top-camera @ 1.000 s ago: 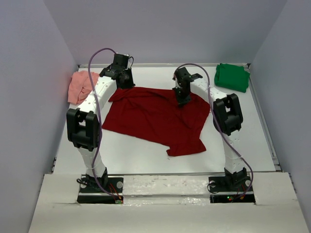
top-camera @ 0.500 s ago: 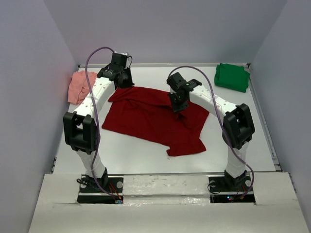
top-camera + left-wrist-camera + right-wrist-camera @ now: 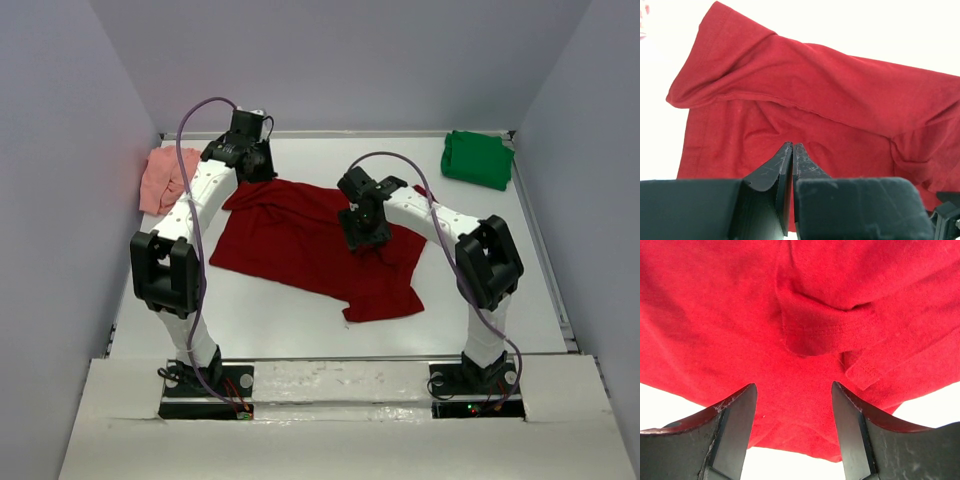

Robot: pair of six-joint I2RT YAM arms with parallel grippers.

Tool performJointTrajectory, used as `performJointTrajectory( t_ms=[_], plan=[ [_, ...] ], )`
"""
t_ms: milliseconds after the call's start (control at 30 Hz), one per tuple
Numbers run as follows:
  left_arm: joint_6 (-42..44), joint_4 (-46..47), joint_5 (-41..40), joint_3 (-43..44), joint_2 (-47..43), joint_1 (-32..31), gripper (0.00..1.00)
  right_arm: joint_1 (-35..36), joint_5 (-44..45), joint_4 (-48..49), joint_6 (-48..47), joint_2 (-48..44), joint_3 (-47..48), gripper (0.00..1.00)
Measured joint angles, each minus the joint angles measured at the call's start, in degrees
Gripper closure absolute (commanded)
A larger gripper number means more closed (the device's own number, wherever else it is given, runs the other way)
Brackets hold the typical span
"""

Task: Fold and stack the t-shirts
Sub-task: Fold the flattened tshirt in 1/3 of the way

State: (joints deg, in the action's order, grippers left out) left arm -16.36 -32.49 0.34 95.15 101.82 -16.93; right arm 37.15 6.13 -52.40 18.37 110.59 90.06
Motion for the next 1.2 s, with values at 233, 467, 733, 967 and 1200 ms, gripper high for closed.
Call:
performJointTrajectory(
  t_ms=[233, 467, 733, 967, 1200],
  plan=[
    [0.85, -1.49, -4.59, 2.29, 1.88, -0.02, 0.86, 0.83, 6.01, -0.07, 2.05, -3.67, -1.22, 0.89],
    [1.62, -4.02, -6.05, 13.07, 10.64, 0.20, 1.00, -1.31, 9.25, -0.98, 2.84, -5.99, 4.76, 1.00],
    [1.66, -6.36, 1.11, 27.28, 23.45, 4.15, 1.00, -13.84, 5.11, -0.83, 0.61, -1.55, 11.28, 1.00],
    [1.14, -8.44, 5.55, 37.90, 35.12, 9.99, 1.00, -19.02, 2.89, -1.70, -1.97, 1.09, 16.50, 1.00],
    [1.14, -8.41, 9.68, 38.60, 37.73, 14.08, 1.00, -17.99, 0.83, -2.38, -3.54, -1.27, 18.95, 1.00]
  ],
)
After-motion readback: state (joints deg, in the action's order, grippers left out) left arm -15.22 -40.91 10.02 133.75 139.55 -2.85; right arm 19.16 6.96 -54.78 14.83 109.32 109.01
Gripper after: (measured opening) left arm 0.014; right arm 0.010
